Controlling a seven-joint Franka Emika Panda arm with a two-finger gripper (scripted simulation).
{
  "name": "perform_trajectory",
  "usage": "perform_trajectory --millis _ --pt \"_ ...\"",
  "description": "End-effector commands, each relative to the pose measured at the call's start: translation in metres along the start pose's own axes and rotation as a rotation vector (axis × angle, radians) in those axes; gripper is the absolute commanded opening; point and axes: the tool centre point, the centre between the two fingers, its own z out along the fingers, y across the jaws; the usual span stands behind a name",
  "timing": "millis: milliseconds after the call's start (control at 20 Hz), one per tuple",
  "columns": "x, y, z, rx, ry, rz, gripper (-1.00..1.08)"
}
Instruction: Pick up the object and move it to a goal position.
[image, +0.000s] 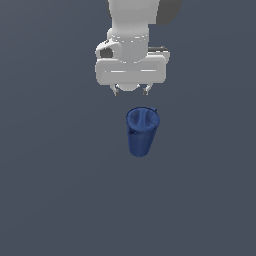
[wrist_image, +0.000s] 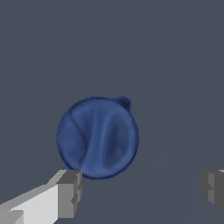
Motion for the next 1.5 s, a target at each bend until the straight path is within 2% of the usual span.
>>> perform_trajectory --millis 0,350,750,1100,1450 --pt "0.0 0.0 0.0 0.0 0.0 0.0 0.28" --pt "-0.001 0.014 0.008 0.004 -0.009 0.026 0.28" --pt "-0.001 0.007 -0.001 0.016 0.01 0.035 0.28" --pt "-0.003 -0.017 -0.029 0.056 0.073 0.069 0.28" --pt "-0.012 -0.059 -0.076 0.11 0.174 0.125 0.28"
